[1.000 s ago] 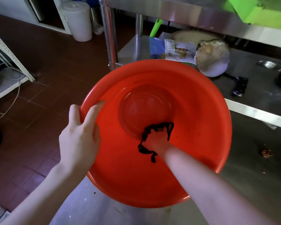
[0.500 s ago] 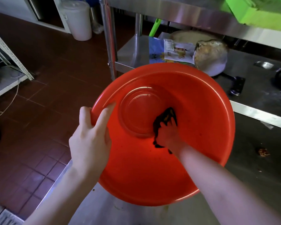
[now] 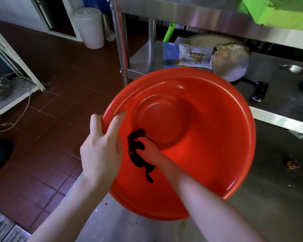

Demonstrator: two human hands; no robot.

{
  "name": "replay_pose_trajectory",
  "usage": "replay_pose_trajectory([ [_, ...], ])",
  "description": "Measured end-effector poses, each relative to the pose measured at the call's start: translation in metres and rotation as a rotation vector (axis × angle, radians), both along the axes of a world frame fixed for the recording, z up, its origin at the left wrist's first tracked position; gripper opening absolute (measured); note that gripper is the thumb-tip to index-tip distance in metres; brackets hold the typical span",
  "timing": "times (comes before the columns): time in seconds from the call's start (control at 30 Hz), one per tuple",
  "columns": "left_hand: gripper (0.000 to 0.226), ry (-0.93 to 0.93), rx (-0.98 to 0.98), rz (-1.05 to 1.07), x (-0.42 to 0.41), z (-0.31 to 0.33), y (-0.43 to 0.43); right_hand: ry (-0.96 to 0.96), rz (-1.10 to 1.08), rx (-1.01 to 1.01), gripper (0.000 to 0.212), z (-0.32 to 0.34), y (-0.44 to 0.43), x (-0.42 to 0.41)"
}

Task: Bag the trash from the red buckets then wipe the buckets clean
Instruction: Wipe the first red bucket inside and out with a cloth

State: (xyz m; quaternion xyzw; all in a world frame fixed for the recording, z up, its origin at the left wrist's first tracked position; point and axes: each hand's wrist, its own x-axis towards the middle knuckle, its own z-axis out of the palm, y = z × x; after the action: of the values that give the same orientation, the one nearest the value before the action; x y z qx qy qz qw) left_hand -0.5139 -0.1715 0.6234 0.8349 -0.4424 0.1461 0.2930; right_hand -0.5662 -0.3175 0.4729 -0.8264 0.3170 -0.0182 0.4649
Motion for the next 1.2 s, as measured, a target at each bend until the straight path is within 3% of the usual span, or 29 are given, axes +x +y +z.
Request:
replay_pose_trajectory([
  [0.17, 0.065, -0.013, -0.004, -0.02, 0.002, -0.001, 0.0, -0.027, -0.051, -0.028, 0.036, 0.009, -0.003, -0.017],
  [0.3, 0.062, -0.011, -0.005, -0.028, 0.007, -0.003, 0.002, -0.182, -0.489, -0.059, 0.036, 0.029, -0.02, -0.02],
  [0.37, 0.062, -0.012, -0.005, -0.026, 0.011, -0.004, 0.002, -0.326, -0.707, -0.182, 0.037, 0.039, -0.028, -0.019],
  [0.43, 0.061, -0.013, -0.009, -0.029, 0.014, -0.005, 0.002, -0.392, -0.787, -0.385, 0.04, 0.044, -0.041, -0.013],
  [0.5, 0.06, -0.01, -0.015, -0.045, 0.017, -0.005, 0.002, -0.264, -0.685, -0.526, 0.051, 0.045, -0.062, -0.005],
  [0.63, 0.061, 0.003, -0.013, -0.068, 0.027, -0.005, 0.002, 0.241, -0.41, -0.587, 0.072, 0.029, -0.1, 0.018],
  [0.83, 0.063, 0.036, -0.008, -0.065, 0.029, -0.006, 0.0, 0.259, -0.349, -0.631, 0.077, 0.01, -0.081, 0.07],
  [1.0, 0.064, 0.028, -0.01, -0.039, 0.031, -0.006, -0.001, 0.334, 0.185, -0.94, 0.052, -0.025, -0.039, 0.055],
  [1.2, 0.062, 0.033, 0.01, -0.03, 0.033, -0.004, 0.0, 0.424, 0.624, -1.224, 0.041, -0.046, -0.048, 0.004],
])
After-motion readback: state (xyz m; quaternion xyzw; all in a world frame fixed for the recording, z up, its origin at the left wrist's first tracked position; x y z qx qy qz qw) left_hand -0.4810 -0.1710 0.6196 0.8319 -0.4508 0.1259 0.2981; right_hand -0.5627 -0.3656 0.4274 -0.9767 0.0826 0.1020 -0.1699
